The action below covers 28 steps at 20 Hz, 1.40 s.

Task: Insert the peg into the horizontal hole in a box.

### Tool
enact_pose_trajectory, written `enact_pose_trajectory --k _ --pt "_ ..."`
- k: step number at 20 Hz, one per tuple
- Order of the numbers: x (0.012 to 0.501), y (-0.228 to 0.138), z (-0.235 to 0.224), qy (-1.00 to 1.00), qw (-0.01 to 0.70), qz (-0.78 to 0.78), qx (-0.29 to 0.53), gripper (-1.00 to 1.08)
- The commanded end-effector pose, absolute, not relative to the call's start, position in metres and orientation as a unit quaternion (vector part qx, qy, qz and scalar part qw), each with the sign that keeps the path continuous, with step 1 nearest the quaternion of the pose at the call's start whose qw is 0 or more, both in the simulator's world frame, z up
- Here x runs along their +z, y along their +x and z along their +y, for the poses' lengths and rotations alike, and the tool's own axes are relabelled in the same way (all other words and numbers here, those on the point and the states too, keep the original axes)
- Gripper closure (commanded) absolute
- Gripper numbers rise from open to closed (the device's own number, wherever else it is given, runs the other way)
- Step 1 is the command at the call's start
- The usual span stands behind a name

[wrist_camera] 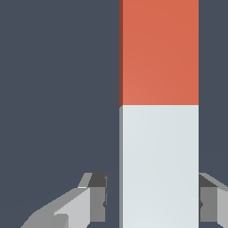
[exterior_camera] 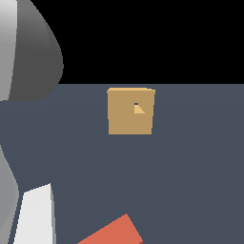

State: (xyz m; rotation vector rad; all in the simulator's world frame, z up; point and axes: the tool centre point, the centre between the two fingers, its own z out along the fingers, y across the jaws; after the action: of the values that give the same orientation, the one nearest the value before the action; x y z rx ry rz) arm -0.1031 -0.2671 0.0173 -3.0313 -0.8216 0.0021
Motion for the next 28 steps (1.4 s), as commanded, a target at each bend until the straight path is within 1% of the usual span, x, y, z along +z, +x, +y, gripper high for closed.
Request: enact_pose_trajectory --k 1,11,16,23,28 --pt "0.017 -0.103 -0.267 -0.965 0.000 -0.262 0.000 1.08" --pt "0.017 -0.103 -0.268 -0.965 0.000 -0.262 0.000 1.08" --pt "0.020 -0.092 -0.263 -0.960 0.000 -0.280 0.000 1.08" --pt "0.033 -0.054 -0.239 -0.938 -0.001 -0.348 0.001 1.08" --pt "0.048 -0.011 -0.202 -0.903 -0.001 -0.430 0.001 1.08"
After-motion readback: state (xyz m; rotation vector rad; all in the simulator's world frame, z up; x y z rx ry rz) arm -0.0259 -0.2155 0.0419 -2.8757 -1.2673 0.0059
